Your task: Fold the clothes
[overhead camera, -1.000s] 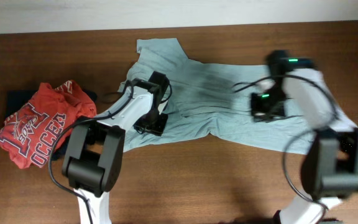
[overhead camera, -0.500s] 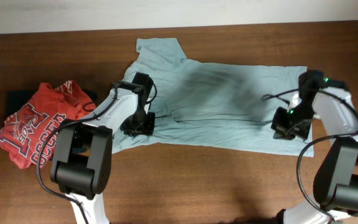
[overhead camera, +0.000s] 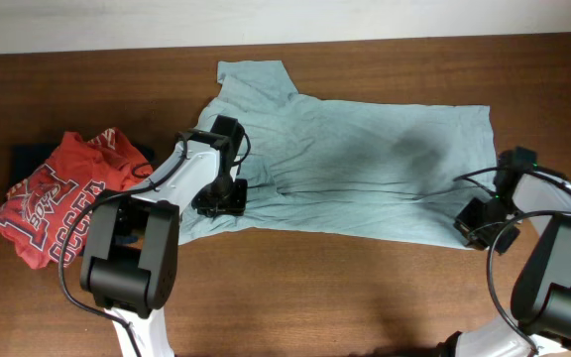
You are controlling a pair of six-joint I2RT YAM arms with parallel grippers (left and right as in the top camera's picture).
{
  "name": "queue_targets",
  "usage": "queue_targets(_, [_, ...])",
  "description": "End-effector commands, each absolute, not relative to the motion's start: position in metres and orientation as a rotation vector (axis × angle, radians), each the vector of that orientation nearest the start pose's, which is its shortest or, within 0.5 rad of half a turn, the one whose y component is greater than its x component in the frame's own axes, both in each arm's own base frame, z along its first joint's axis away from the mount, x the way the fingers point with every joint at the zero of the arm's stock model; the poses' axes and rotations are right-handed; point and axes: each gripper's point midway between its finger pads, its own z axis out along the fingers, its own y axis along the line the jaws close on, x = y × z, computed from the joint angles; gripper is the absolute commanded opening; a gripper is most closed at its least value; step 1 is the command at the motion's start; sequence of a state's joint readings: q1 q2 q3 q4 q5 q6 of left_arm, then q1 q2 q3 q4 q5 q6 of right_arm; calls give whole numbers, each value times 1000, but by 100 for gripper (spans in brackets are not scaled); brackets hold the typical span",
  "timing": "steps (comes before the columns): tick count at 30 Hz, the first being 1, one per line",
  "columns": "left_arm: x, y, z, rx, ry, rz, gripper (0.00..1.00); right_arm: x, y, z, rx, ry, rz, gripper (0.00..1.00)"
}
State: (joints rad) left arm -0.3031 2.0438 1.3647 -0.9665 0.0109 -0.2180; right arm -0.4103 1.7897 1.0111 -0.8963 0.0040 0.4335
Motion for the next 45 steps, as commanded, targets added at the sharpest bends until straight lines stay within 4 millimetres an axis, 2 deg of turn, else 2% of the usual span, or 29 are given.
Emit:
queue_targets(1, [316,-70,-36,107,3282,276,47,239,-124,-5,1409,2915,-100,4])
queue_targets(10, [320,-64,-33,147,3263,332,47,241,-131,-5,1406,2889,-136,4])
queue_targets(14, [322,-59,-32,152,3249,385,47,231,-155,-2,1489,2815,-366,4])
queue_targets(20, [323,-57,-31,154,3244,400,47,227,-166,-3,1590,2748,-337,4])
queue_targets(23, [328,-59,-24,177,3240,397,47,244,-154,0,1500,2798,-121,4])
queue_targets(26, [339,-62,-9,188,3230,391,47,266,-141,17,1386,2812,82,4])
queue_targets(32, [365,-73,24,218,3176,355,47,291,-137,76,1302,2696,202,4])
queue_targets(35, [374,-80,32,268,3146,342,47,295,-133,96,1266,2647,240,4])
queue_targets(39, [376,-90,32,317,3131,307,47,297,-120,99,1174,2687,283,4])
queue_targets(41, [375,-103,31,402,3132,221,47,298,-111,93,1113,2732,288,4])
queue_targets(45, [371,-145,29,746,3063,-43,47,302,-85,76,1018,2818,303,4])
